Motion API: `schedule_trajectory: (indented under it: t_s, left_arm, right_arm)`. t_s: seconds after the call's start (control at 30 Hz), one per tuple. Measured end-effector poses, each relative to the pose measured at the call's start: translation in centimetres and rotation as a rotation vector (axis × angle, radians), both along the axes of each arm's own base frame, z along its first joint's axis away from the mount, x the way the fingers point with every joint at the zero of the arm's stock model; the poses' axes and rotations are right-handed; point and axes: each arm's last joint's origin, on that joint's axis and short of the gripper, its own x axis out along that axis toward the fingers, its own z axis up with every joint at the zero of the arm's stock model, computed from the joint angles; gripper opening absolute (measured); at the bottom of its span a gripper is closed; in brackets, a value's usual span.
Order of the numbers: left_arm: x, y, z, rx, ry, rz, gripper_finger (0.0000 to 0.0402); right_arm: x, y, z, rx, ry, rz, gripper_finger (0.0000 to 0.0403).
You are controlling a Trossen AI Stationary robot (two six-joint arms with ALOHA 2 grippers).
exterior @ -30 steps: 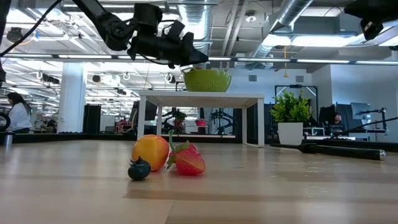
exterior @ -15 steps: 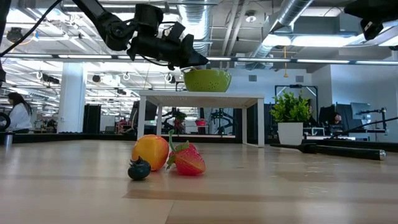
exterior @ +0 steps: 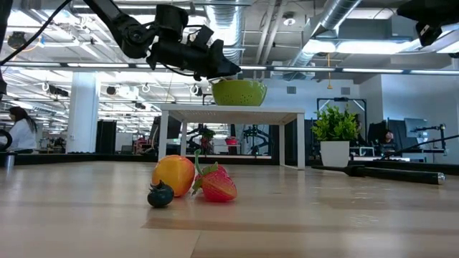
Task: Pick & Place Fruit
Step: Put the yellow peach into the green strainer bowl
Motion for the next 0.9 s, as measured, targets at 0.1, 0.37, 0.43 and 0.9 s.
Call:
schedule_trajectory:
  t_s: [0.1,0.37,0.43,0.9]
  left_arm:
    - [-0.1,0.0,0.2,0.003,-0.005,0.0,0.0133]
    - [-0.2,-2.7,2.9,0.017,-0.085,-0.12,0.0137]
    - [-0.3,-4.1,3.8,0.028,-0.109,-0.194,0.0134]
    - [-0.9,-15.5,4.4,-0.008,0.124,-0.742,0.0127]
  right_arm:
    - [0.0,0.0,0.0,0.0,0.0,0.0,0.0017]
    - [0.0,0.0,0.0,0.0,0.0,0.0,0.0017]
    - [0.0,0.0,0.0,0.0,0.0,0.0,0.0017]
    - [0.0,0.0,0.0,0.0,0.0,0.0,0.0017]
